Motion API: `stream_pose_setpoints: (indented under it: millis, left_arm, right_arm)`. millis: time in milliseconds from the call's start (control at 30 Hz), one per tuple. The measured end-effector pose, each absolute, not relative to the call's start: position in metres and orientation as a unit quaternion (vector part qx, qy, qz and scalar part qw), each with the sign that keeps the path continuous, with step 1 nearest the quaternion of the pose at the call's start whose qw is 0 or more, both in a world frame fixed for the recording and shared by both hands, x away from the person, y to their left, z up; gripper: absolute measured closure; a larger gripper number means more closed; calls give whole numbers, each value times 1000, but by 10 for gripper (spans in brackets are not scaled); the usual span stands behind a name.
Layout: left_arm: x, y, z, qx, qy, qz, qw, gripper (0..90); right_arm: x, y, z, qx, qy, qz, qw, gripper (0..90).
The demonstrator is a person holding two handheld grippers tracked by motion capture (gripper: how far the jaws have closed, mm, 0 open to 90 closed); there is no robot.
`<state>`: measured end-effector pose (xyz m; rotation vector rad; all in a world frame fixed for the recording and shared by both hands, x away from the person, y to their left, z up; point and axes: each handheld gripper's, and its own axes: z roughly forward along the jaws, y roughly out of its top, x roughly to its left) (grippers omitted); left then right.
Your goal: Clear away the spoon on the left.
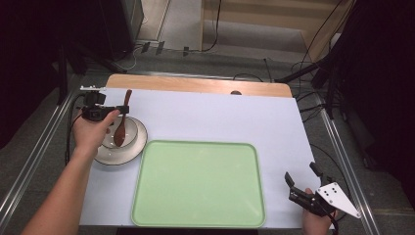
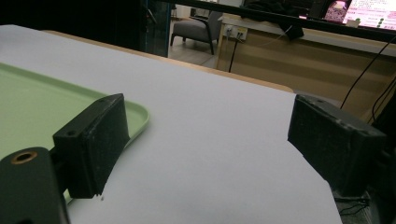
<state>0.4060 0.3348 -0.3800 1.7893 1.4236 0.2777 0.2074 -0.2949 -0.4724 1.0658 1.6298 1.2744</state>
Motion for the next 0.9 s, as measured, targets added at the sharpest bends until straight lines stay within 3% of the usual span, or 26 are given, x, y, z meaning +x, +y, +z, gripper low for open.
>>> stream_pose_setpoints:
  millis: [900]
  left_arm:
    - [379,342,-346,679,538,95,490,858]
  right_arm:
    - [208,-294,-472,419,645,500,398,132]
